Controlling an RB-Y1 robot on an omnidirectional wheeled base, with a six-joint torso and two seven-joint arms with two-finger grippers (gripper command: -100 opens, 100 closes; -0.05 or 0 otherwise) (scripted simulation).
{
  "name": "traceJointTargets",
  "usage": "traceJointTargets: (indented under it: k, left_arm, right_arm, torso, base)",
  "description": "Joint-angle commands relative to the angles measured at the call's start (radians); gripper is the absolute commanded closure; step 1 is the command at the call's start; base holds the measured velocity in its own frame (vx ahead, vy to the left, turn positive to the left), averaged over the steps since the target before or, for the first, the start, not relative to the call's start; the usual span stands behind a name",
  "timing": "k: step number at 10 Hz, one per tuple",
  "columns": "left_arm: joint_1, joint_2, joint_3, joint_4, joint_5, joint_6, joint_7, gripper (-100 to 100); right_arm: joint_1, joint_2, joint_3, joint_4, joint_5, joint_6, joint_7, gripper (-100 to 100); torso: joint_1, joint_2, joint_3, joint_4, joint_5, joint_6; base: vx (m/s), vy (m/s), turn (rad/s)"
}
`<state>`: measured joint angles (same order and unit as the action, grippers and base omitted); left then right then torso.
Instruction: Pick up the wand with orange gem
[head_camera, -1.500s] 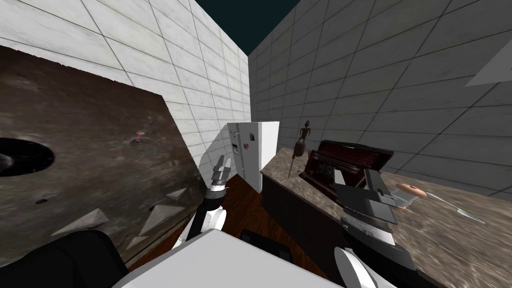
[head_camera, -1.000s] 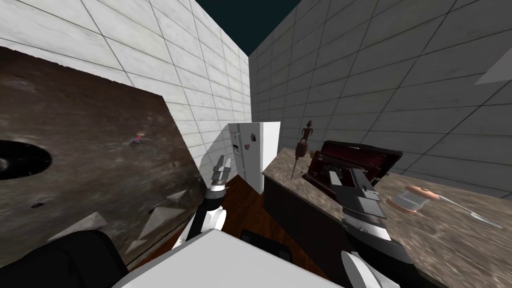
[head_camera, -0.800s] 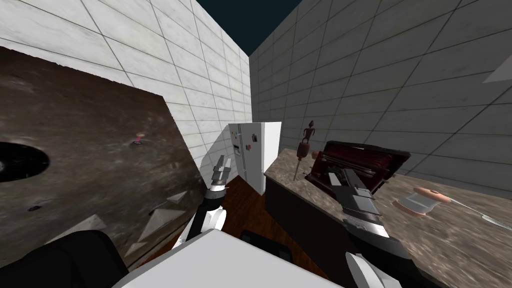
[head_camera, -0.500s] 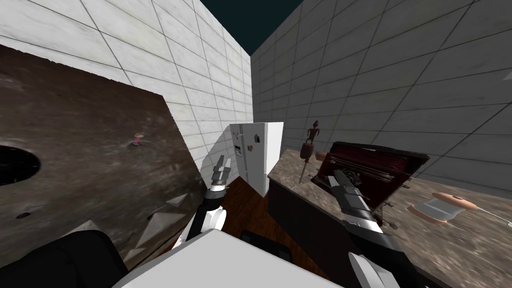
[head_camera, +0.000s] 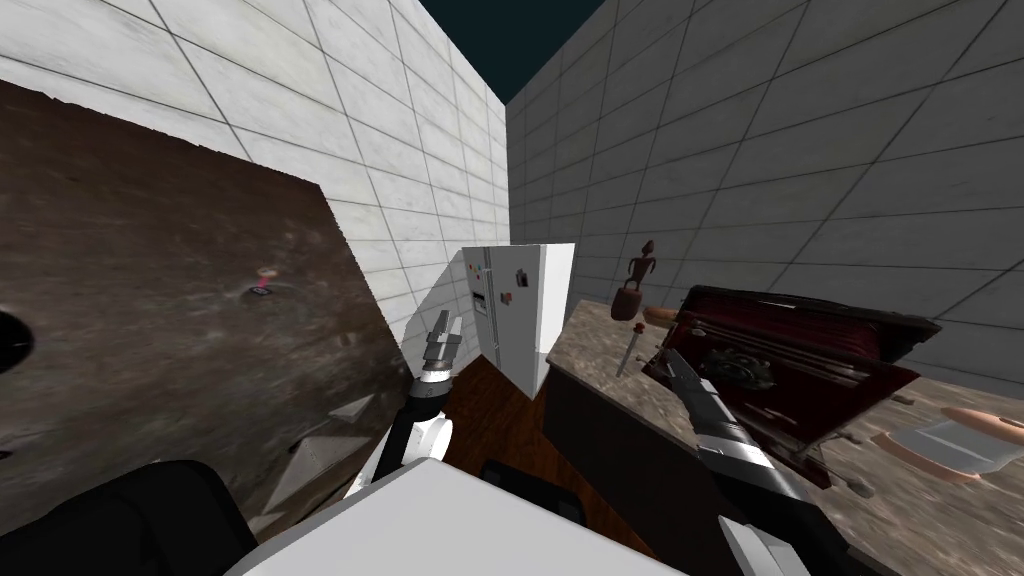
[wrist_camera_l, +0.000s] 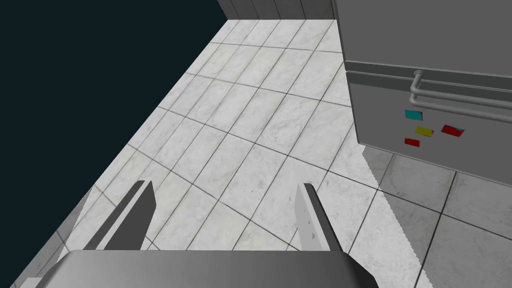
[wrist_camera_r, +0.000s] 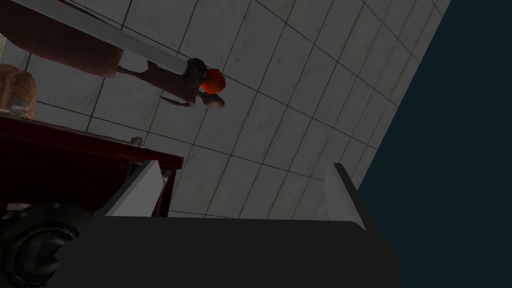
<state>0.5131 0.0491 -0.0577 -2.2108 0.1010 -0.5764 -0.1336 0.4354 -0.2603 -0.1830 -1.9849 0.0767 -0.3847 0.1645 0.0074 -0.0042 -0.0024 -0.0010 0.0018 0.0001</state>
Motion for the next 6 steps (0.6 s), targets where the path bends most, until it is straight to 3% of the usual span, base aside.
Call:
traceJointTargets:
  k: [1, 6]
  left_arm:
    - [0.000, 0.000, 0.000, 0.000, 0.000, 0.000, 0.000, 0]
    - [0.000, 0.000, 0.000, 0.000, 0.000, 0.000, 0.000, 0]
  right_arm:
    - [-0.012, -0.014, -0.016, 0.029, 0.027, 0.037, 0.031, -100]
    - [-0.045, -0.085, -0.076, 0.147, 0.107, 0.124, 0.118, -100]
  torso:
    - [0.000, 0.000, 0.000, 0.000, 0.000, 0.000]
    - [0.001, -0.001, -0.001, 0.000, 0.000, 0.000]
  base:
    - [0.057, 0.122, -0.002]
    - [0.063, 0.138, -0.001]
